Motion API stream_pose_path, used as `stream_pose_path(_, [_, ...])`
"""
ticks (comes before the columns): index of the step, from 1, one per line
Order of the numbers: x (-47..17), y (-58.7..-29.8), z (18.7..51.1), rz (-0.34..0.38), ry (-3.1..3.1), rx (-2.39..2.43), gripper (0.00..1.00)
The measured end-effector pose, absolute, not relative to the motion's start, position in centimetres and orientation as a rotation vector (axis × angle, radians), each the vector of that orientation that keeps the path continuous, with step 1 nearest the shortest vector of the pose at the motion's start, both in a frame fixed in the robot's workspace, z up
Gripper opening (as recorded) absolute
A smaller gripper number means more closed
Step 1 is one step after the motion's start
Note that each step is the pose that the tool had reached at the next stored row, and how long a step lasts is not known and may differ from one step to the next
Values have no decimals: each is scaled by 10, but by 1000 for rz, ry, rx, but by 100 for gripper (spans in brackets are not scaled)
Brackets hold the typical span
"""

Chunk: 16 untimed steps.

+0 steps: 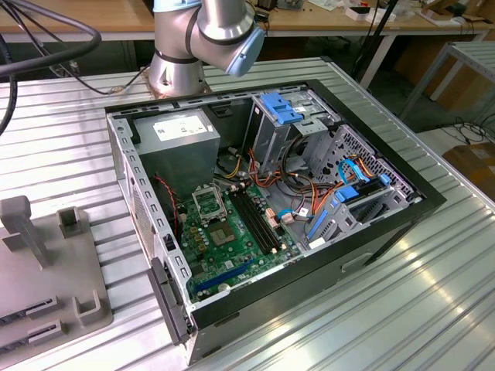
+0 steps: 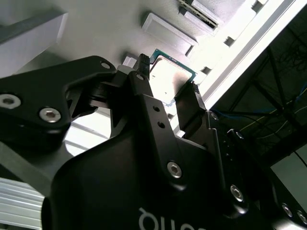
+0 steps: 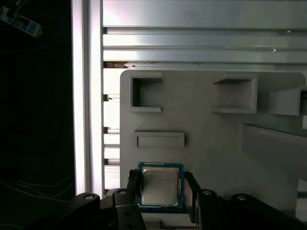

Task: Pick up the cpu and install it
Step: 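Pick up the cpu and move it towards the insertion slot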

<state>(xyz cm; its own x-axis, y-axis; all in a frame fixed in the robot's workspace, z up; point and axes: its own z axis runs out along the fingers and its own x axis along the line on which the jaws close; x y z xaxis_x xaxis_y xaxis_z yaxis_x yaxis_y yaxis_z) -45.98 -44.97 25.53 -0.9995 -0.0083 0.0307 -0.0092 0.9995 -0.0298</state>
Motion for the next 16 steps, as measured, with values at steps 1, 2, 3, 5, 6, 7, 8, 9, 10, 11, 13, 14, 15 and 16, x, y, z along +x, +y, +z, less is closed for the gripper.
stream_pose_path(1, [-460, -450, 256, 47, -3111, 14, 47])
stream_pose_path(2, [-460, -450, 256, 47, -3111, 13, 47])
stream_pose_path(3, [-460, -450, 257, 47, -3111, 14, 47])
stream_pose_path(5, [-460, -450, 257, 47, -3111, 13, 47])
stream_pose_path(6, [-460, -450, 258, 47, -3111, 14, 47])
stream_pose_path(7, [-460, -450, 258, 47, -3111, 13, 47])
stream_pose_path(8, [-460, -450, 259, 47, -3111, 14, 47])
stream_pose_path(9, [-460, -450, 259, 47, -3111, 13, 47])
stream_pose_path(10, [-460, -450, 260, 47, -3111, 14, 47])
stream_pose_path(11, [-460, -450, 260, 47, -3111, 14, 47])
stream_pose_path(13, [-460, -450, 261, 47, -3111, 13, 47])
stream_pose_path(14, [-460, -450, 262, 47, -3111, 14, 47])
stream_pose_path(15, [-460, -450, 262, 47, -3111, 14, 47])
stream_pose_path(16, [-460, -450, 263, 47, -3111, 13, 47])
